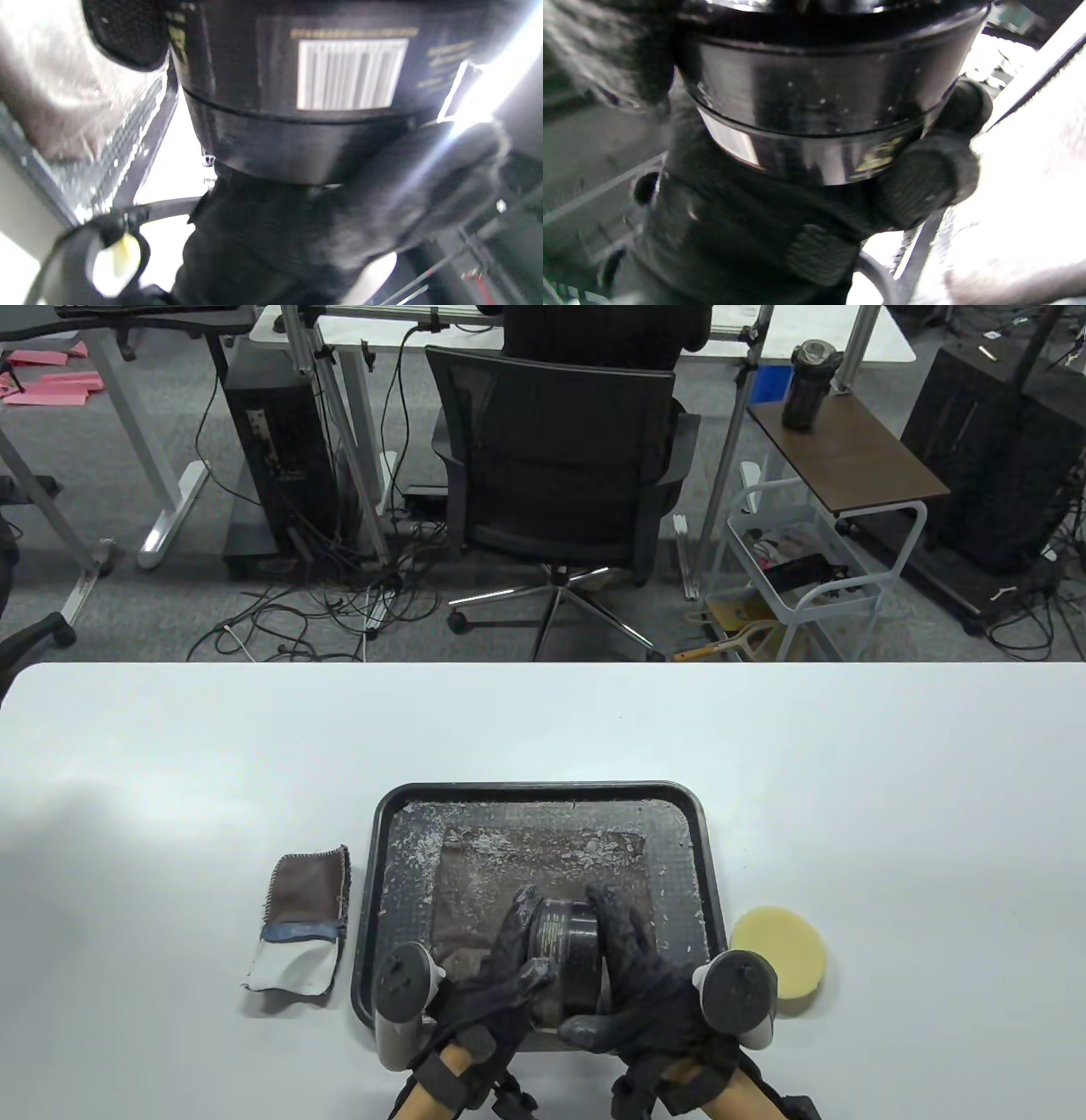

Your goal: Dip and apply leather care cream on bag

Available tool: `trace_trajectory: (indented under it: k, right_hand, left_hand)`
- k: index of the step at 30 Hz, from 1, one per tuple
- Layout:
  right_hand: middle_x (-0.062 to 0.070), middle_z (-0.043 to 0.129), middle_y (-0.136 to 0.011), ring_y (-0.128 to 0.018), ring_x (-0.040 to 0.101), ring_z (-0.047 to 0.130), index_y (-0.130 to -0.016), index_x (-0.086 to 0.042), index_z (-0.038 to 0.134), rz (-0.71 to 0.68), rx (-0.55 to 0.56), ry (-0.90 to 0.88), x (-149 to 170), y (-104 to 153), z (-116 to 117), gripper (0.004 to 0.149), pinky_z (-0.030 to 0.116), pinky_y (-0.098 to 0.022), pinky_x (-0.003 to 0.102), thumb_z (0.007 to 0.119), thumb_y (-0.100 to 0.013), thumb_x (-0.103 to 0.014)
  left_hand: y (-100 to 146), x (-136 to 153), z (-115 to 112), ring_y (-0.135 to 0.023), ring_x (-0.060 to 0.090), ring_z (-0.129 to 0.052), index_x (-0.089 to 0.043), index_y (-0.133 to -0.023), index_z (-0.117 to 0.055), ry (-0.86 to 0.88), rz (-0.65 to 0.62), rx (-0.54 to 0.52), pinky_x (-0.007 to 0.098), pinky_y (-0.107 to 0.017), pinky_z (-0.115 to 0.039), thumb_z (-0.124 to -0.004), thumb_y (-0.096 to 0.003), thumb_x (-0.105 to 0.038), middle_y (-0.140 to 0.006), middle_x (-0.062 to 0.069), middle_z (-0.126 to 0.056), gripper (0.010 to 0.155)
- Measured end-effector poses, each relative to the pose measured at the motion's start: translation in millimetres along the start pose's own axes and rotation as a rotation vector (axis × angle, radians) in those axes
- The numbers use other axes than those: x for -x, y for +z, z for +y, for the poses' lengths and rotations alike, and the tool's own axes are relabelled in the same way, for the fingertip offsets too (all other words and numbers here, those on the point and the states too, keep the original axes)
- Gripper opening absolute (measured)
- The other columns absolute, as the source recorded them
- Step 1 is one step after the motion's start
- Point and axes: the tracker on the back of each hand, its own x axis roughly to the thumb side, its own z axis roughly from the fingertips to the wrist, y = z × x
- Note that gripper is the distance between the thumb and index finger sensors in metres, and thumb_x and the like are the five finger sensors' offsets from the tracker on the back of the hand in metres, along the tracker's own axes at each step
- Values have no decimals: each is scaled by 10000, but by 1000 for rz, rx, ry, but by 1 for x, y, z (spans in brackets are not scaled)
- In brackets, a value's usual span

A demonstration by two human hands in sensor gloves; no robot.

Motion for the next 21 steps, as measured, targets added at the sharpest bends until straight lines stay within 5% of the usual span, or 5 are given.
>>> trace_trajectory:
  k: [6,9,15,21]
  right_hand:
    - [169,108,-1174,-995,630,211,-1087,-233,128,76,-10,-105,6,0,-3,1163,431,-629,784,876,-306,-660]
    - [249,135,-1156,-965,663,293,-1095,-203,131,190,55,-262,16,3,-9,1153,515,-584,783,811,-330,-733]
    - [312,139,-1126,-923,686,398,-1085,-169,91,299,-22,-524,25,5,1,1157,609,-549,749,769,-364,-768]
    - [329,244,-1127,-907,695,451,-1094,-148,151,246,12,-403,20,4,-2,1151,606,-554,740,836,-354,-702]
  left_hand:
    - [-1,-2,3,-910,632,-495,-221,-1179,-226,-75,-25,-25,620,-512,-748,-735,-502,-845,-1118,229,-265,1051]
    - [-1,-11,4,-923,626,-490,-230,-1179,-237,-239,-108,-40,626,-521,-739,-748,-494,-840,-1125,215,-267,1050]
    - [-2,-26,-3,-951,609,-481,-250,-1183,-251,-465,-263,-36,631,-542,-725,-761,-477,-837,-1142,181,-271,1050]
    - [-1,-20,-4,-942,616,-489,-238,-1182,-252,-395,-211,-31,633,-534,-731,-754,-483,-835,-1135,210,-277,1048]
